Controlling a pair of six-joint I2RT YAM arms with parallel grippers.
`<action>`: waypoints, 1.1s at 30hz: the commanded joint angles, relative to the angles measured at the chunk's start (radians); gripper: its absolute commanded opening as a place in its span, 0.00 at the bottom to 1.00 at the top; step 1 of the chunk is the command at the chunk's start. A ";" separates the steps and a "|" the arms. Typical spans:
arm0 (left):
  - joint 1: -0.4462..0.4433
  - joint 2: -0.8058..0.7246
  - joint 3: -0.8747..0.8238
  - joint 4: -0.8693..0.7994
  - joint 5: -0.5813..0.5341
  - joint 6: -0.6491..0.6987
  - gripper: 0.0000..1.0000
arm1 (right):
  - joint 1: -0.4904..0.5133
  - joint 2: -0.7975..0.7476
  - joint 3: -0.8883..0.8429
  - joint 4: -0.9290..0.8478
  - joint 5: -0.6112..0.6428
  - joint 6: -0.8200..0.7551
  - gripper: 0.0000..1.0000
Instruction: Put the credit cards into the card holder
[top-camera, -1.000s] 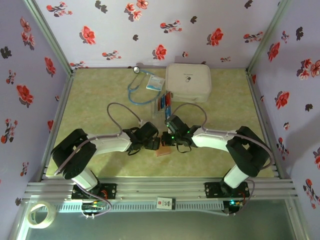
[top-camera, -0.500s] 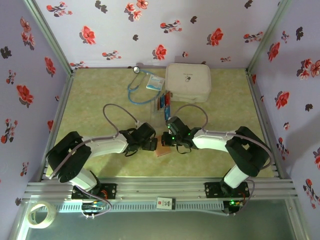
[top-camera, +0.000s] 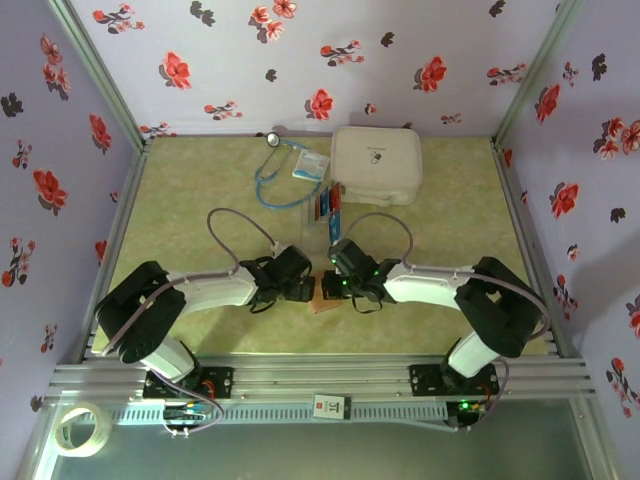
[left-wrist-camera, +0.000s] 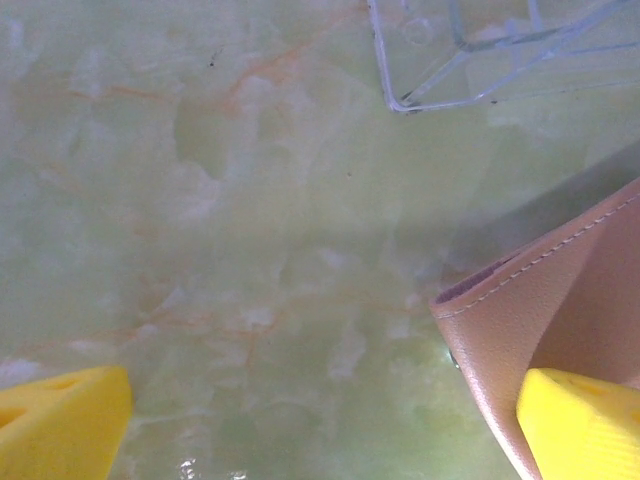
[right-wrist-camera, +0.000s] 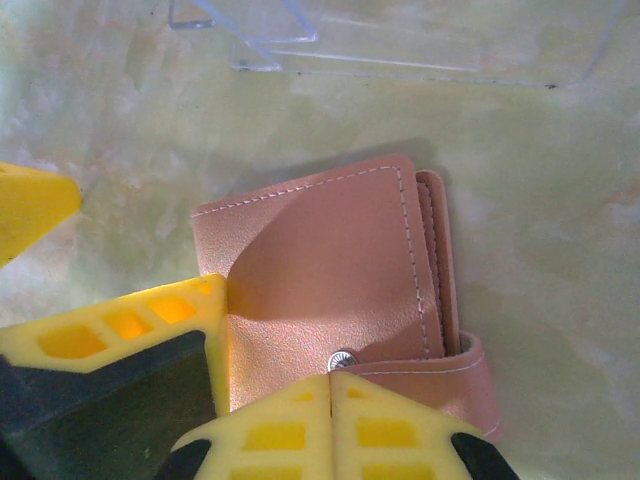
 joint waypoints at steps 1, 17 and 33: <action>0.001 0.042 -0.015 -0.045 -0.013 0.020 1.00 | 0.014 0.014 0.020 -0.069 0.033 -0.011 0.00; -0.005 0.046 -0.020 -0.038 -0.012 0.017 1.00 | 0.013 -0.016 0.081 -0.117 0.090 -0.040 0.00; -0.008 0.043 -0.026 -0.033 -0.009 0.014 1.00 | 0.017 0.088 0.088 -0.086 0.074 -0.042 0.00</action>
